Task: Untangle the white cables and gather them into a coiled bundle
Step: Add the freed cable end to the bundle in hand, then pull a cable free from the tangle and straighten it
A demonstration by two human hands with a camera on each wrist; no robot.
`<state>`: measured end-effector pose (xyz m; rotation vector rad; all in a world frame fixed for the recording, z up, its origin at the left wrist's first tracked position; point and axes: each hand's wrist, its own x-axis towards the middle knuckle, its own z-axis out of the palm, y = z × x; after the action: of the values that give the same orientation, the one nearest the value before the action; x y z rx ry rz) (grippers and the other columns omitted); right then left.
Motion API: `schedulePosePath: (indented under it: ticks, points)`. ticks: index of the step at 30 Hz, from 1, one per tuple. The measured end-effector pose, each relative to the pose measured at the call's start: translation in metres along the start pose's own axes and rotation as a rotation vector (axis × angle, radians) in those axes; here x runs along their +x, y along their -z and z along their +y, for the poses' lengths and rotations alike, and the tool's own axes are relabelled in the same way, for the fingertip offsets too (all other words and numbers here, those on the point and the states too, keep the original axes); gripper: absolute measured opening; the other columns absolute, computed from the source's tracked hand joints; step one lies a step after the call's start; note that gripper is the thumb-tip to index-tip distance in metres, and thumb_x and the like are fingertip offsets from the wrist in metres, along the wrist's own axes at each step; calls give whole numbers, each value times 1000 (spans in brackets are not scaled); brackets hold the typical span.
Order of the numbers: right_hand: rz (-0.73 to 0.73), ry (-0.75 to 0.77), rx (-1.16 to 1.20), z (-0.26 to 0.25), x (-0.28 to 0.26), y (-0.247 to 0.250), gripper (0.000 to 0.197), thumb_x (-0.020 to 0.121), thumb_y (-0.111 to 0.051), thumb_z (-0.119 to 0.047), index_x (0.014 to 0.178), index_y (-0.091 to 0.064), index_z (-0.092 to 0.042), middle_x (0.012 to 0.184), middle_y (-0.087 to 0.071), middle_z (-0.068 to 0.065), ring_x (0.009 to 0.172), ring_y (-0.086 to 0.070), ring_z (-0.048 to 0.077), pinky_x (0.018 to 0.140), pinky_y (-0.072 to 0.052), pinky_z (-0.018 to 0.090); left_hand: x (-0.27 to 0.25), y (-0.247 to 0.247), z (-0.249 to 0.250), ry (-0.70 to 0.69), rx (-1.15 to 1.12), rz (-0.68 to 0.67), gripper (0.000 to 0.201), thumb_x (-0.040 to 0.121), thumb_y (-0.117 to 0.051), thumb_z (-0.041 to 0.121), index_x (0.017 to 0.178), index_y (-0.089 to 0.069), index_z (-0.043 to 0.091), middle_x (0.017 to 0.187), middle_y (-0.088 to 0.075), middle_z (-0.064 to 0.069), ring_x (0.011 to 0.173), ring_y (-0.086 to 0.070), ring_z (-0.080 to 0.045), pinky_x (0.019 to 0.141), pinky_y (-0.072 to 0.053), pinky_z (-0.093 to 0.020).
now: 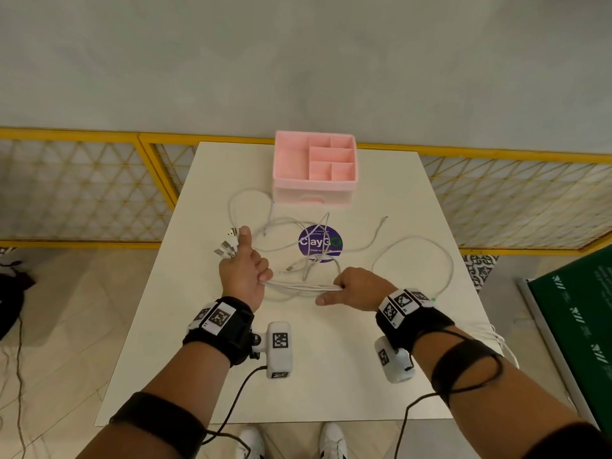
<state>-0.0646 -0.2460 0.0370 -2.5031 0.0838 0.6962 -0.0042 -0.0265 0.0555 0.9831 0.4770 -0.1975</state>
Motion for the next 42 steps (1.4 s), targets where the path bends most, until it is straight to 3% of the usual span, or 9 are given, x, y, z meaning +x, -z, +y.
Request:
schedulePosePath:
  ticks: [6,11,19,23,28,33,37,39,42]
  points:
    - [108,-154,-238,60,-17,6,56,80,-61,-72,61,-50,-21,64,-53,-3,68,-55,21,62,-39,31,9,15,-14,-44,172,-22,28,90,-75,19,73,-53,19,51,-31,8,41,-24,-8,39,-23,-20]
    - [161,-356,-276,126,-48,5,41,90,-55,-62,74,-58,-25,76,-59,-5,75,-60,17,65,-43,29,18,36,-22,-91,284,57,33,88,-75,10,73,-47,16,54,-41,-1,41,-36,-13,40,-38,-25]
    - [284,-546,-371,192,-93,49,39,95,-56,-52,76,-62,-19,71,-58,-4,64,-53,10,60,-40,26,6,40,-30,65,249,88,26,100,-56,11,75,-50,15,52,-35,3,46,-29,-12,48,-27,-21]
    - [447,-624,-401,212,-110,78,33,97,-56,-42,71,-62,-22,64,-62,-2,60,-60,15,70,-55,35,8,40,-34,99,254,64,29,102,-52,14,74,-51,17,52,-32,5,39,-29,-8,43,-25,-17]
    - [607,-757,-581,226,-115,70,27,96,-51,-36,76,-60,-22,67,-59,1,71,-61,24,91,-52,51,14,39,-27,-16,266,61,34,93,-72,19,69,-47,20,50,-34,7,39,-27,-7,38,-23,-18]
    - [381,-822,-520,236,-104,22,28,96,-52,-41,113,-62,-22,129,-57,10,124,-52,34,105,-39,53,17,45,-21,-15,236,60,25,93,-71,21,76,-53,18,48,-35,9,38,-26,-7,39,-22,-17]
    - [162,-763,-442,265,-89,-4,14,93,-50,-32,97,-59,-22,117,-65,8,109,-61,32,96,-52,47,16,52,-25,19,243,27,33,93,-71,24,70,-49,20,49,-32,8,39,-25,-8,39,-20,-18]
    - [117,-837,-458,276,-82,-3,32,87,-59,-41,111,-61,-20,119,-62,8,112,-60,33,97,-52,47,14,54,-28,50,247,8,36,93,-72,26,68,-46,21,51,-31,7,40,-25,-9,39,-19,-19]
    - [7,-857,-467,271,-65,9,94,54,-74,-74,130,-49,-24,133,-52,11,125,-50,36,103,-46,49,14,56,-32,68,282,6,39,92,-73,24,67,-43,20,50,-31,6,41,-27,-10,39,-23,-21]
